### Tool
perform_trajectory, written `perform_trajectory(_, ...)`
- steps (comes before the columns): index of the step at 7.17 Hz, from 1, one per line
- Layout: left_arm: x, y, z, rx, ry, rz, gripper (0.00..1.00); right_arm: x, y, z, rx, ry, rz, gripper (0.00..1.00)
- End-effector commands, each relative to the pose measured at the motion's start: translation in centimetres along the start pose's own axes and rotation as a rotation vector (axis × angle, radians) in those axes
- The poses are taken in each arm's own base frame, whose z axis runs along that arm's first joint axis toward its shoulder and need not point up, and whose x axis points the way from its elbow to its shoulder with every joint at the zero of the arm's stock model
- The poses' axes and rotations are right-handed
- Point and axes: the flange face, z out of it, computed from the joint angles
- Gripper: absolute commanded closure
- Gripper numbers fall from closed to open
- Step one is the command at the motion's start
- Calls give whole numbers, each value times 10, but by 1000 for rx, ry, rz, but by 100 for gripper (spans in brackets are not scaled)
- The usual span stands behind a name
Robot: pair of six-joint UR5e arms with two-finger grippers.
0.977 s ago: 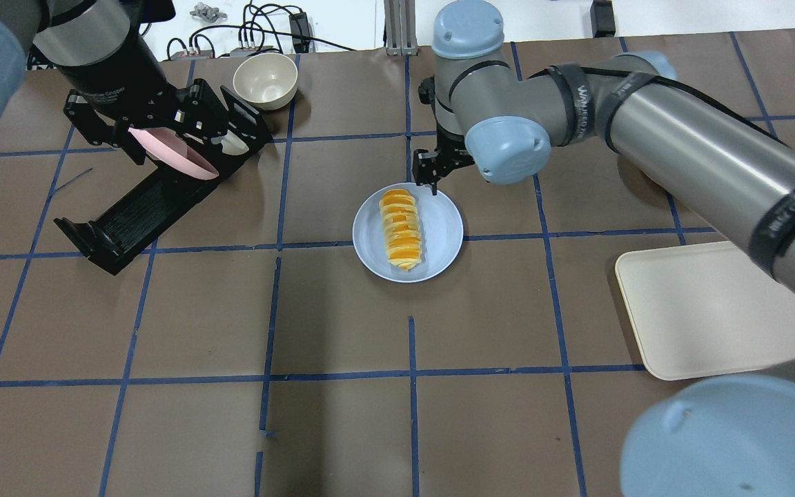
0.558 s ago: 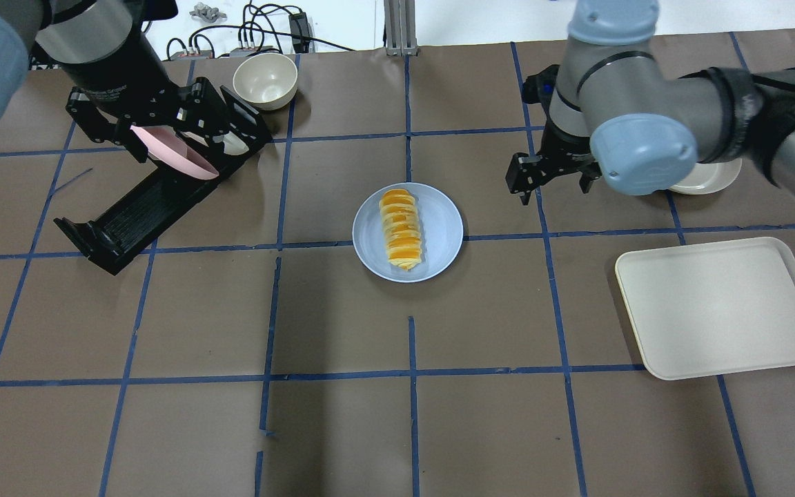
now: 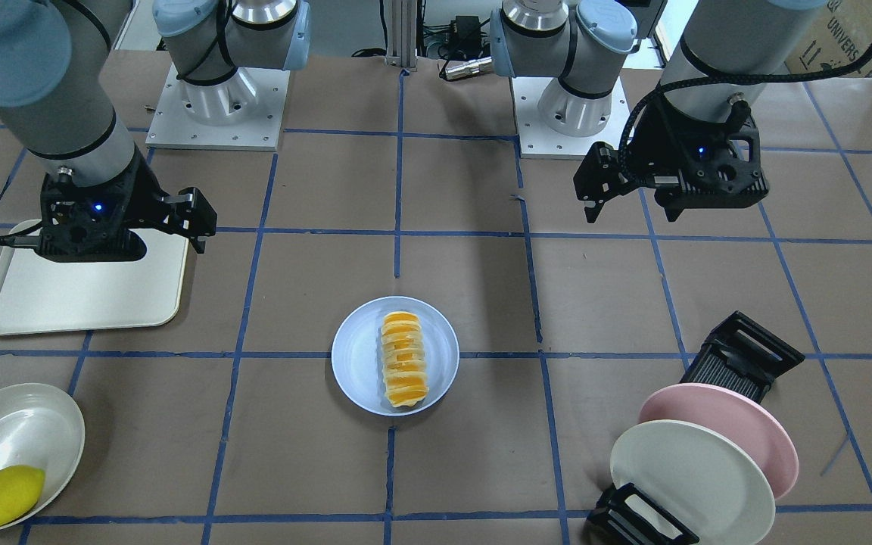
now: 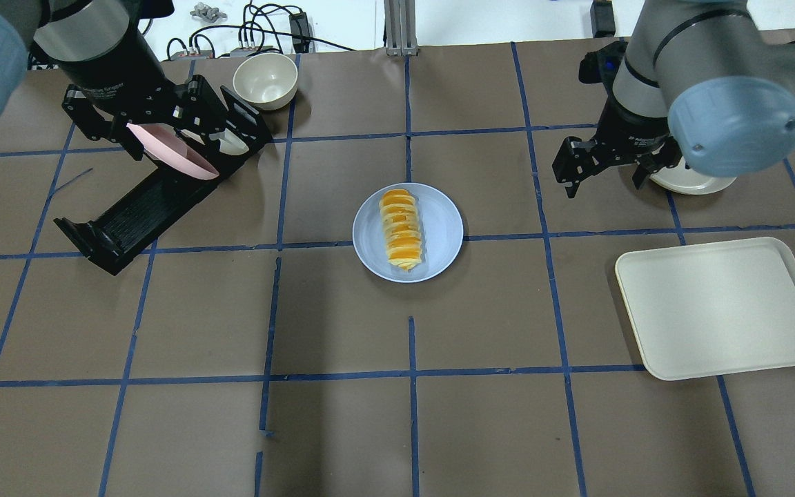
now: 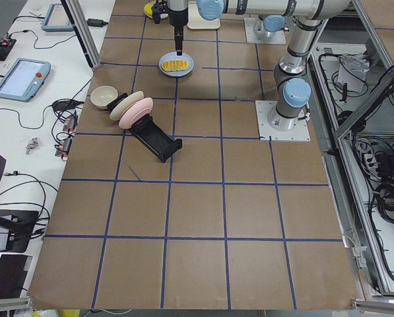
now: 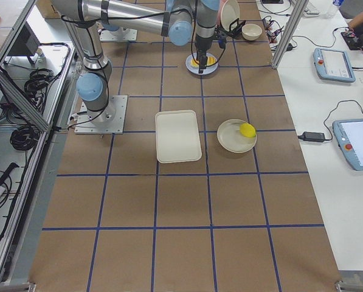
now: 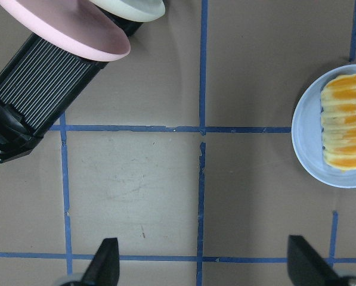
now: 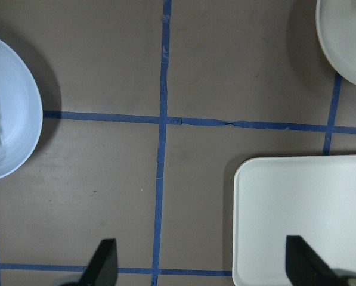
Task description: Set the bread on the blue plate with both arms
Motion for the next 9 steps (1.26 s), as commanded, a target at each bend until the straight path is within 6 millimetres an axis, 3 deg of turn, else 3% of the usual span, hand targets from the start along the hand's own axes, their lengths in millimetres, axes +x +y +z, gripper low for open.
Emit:
perform_trajectory(1, 1, 0, -1, -5, -4, -14, 0, -8, 2, -23, 8, -12, -7, 0)
perform_trajectory(9, 3, 8, -7, -5, 1, -16, 0, -7, -1, -22, 5, -11, -31, 0)
